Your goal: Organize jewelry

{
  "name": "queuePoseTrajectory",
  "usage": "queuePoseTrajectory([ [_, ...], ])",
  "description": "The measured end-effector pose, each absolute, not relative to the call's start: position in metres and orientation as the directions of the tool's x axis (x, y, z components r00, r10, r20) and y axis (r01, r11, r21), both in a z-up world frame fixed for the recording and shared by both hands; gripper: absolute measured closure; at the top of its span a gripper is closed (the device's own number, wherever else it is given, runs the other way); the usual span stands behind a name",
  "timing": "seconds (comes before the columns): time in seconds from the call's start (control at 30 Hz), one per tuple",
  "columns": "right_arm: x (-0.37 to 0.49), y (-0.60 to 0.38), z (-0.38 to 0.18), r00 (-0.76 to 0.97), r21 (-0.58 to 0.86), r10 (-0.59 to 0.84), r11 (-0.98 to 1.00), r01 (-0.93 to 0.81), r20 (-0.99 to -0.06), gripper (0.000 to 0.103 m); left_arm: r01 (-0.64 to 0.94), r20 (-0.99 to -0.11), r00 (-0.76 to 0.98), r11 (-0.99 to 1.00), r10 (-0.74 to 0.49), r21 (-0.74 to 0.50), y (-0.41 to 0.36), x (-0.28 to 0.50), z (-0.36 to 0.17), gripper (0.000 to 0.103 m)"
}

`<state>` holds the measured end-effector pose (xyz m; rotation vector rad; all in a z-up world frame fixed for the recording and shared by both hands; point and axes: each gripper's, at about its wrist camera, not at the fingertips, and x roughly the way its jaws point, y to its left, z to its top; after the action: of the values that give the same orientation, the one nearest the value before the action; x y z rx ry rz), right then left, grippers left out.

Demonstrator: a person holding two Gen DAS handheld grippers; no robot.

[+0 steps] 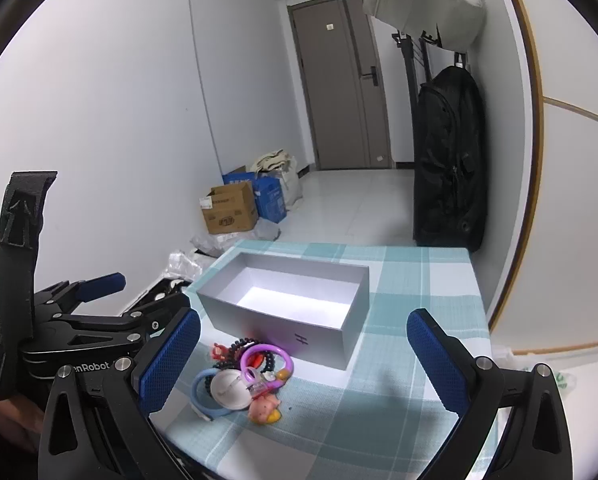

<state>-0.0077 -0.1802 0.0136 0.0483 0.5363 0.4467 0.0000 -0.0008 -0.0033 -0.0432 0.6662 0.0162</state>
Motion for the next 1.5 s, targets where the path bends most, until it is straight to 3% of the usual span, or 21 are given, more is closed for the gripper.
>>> queuePoseTrajectory([
  [1.5, -0.0064, -0.1783, 0.012, 0.76, 0.152, 0.421, 0.903, -0.401, -0.495, 0.0, -0.015, -0.619, 0.785, 0.999, -0.01, -0.035, -0.0019, -0.0009, -0.0048, 0.001],
])
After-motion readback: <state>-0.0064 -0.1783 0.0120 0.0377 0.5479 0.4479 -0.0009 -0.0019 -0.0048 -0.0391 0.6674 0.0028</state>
